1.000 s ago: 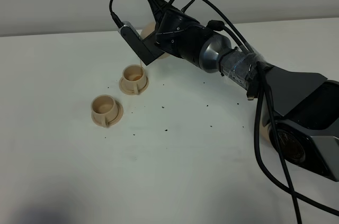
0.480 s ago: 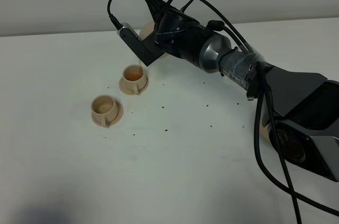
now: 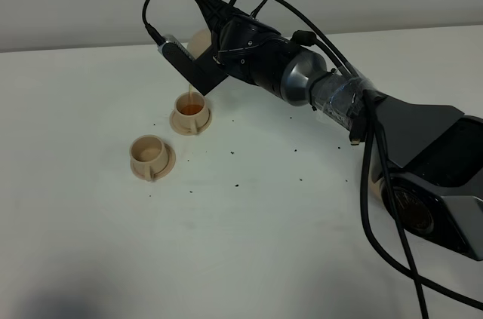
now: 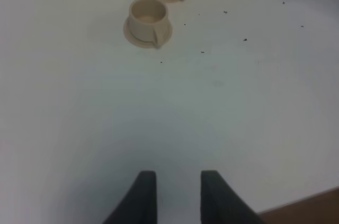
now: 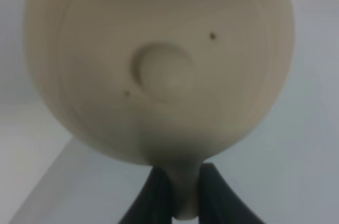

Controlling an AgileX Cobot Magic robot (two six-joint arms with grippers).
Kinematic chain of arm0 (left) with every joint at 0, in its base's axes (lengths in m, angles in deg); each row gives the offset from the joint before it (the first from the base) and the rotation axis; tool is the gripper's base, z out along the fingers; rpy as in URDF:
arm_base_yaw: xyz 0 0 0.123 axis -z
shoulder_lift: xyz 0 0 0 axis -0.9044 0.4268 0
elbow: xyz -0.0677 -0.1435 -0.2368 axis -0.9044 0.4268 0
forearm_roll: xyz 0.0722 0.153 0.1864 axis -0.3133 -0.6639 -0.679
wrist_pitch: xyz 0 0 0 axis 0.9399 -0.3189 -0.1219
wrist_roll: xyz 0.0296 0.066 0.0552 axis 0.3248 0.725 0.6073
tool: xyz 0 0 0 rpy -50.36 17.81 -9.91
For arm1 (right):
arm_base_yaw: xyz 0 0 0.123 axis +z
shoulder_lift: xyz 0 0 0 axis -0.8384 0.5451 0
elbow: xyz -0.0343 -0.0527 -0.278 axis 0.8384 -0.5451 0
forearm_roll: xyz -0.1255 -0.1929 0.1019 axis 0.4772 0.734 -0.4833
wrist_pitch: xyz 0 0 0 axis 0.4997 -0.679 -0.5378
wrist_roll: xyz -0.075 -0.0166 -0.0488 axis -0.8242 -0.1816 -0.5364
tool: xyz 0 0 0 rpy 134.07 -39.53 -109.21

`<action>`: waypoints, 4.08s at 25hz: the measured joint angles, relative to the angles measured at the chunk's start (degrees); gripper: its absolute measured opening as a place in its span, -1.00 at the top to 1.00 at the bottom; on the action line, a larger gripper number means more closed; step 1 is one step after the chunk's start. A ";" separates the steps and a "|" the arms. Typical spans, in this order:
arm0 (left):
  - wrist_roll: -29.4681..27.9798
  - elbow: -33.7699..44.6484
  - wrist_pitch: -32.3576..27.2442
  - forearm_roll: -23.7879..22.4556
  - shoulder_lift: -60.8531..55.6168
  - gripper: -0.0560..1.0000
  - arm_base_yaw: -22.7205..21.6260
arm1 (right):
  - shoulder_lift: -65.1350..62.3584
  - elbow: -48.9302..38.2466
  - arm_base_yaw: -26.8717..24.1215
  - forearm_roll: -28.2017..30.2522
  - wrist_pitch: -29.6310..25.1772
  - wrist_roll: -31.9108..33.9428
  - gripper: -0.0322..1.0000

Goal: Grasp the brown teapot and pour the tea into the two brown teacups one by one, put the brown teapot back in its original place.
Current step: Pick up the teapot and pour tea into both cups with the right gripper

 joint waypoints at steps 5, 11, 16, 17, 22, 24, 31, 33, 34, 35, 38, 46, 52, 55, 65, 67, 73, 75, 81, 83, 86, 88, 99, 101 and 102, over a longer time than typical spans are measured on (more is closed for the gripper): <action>0.00 0.00 0.00 0.00 0.00 0.46 0.00 | 0.00 0.00 0.00 0.00 0.78 -1.31 0.73; 0.00 0.00 0.00 0.00 0.00 0.46 0.00 | 0.00 0.00 0.00 0.12 0.98 -2.32 0.73; 0.00 0.00 0.00 0.00 0.00 0.46 0.00 | 0.00 0.00 0.00 0.30 2.05 -2.81 0.73; 0.00 0.00 0.00 0.00 0.00 0.46 0.00 | 0.00 0.00 0.00 0.30 2.10 -2.99 0.73; 0.00 0.00 0.00 0.00 0.00 0.46 0.00 | 0.00 0.00 0.00 0.89 2.50 -3.87 0.73; 0.00 0.00 0.00 0.00 0.00 0.46 0.00 | 0.00 0.00 0.00 1.15 2.81 -3.91 0.73; 0.00 0.00 0.00 0.00 0.00 0.46 0.00 | 0.00 0.00 0.00 2.06 4.21 -4.09 0.73; 0.00 0.00 0.00 0.00 0.00 0.46 0.00 | 0.00 0.00 0.00 2.47 4.28 -4.09 0.73; 0.00 0.00 0.00 0.00 0.00 0.46 0.00 | 0.00 0.00 0.00 2.55 4.34 -4.09 0.73; 0.00 0.00 0.00 0.00 0.00 0.46 0.00 | 0.00 0.00 0.00 2.60 4.39 -4.09 0.73; 0.00 0.00 0.00 0.00 0.00 0.46 0.00 | 0.00 0.00 0.00 3.08 4.39 -4.21 0.73; 0.00 0.00 0.00 0.00 0.00 0.46 0.00 | 0.00 0.00 0.00 4.54 4.64 -4.06 0.73; 0.00 0.00 0.00 0.00 0.00 0.46 0.00 | 0.00 0.00 0.00 4.51 4.57 -3.95 0.73; 0.00 0.00 0.00 0.00 0.00 0.46 0.00 | 0.00 0.00 0.00 4.51 4.22 -3.39 0.73; 0.00 0.00 0.00 0.00 0.00 0.46 0.00 | 0.00 0.00 0.00 4.49 4.21 -2.82 0.73; 0.00 0.00 0.00 0.00 0.00 0.46 0.00 | 0.00 0.00 0.00 4.49 4.16 -2.77 0.73; 0.00 0.00 0.00 0.00 0.00 0.46 0.00 | 0.00 0.00 0.00 4.27 3.99 -2.57 0.73; 0.00 0.00 0.00 0.00 0.00 0.46 0.00 | 0.00 0.00 0.00 4.27 3.99 -2.57 0.73; 0.00 0.00 0.00 0.00 0.00 0.46 0.00 | 0.00 0.00 0.00 4.04 3.86 -2.53 0.73; 0.00 0.00 0.00 0.00 0.00 0.46 0.00 | 0.00 0.00 0.00 3.24 3.69 -2.46 0.73; 0.00 0.00 0.00 0.00 0.00 0.46 0.00 | 0.00 0.00 0.00 1.63 3.51 -1.44 0.73; 0.00 0.00 0.00 0.00 0.00 0.46 0.00 | 0.00 0.00 0.00 0.78 3.24 -0.78 0.73; 0.00 0.00 0.00 0.00 0.00 0.46 0.00 | 0.00 0.00 0.00 -5.10 -1.33 0.55 0.73; 0.00 0.00 0.00 0.00 0.00 0.46 0.00 | 0.00 0.00 0.00 -5.73 -2.62 1.81 0.73; 0.00 0.00 0.00 0.00 0.00 0.46 0.00 | 0.00 0.00 0.00 -5.88 -3.28 2.47 0.73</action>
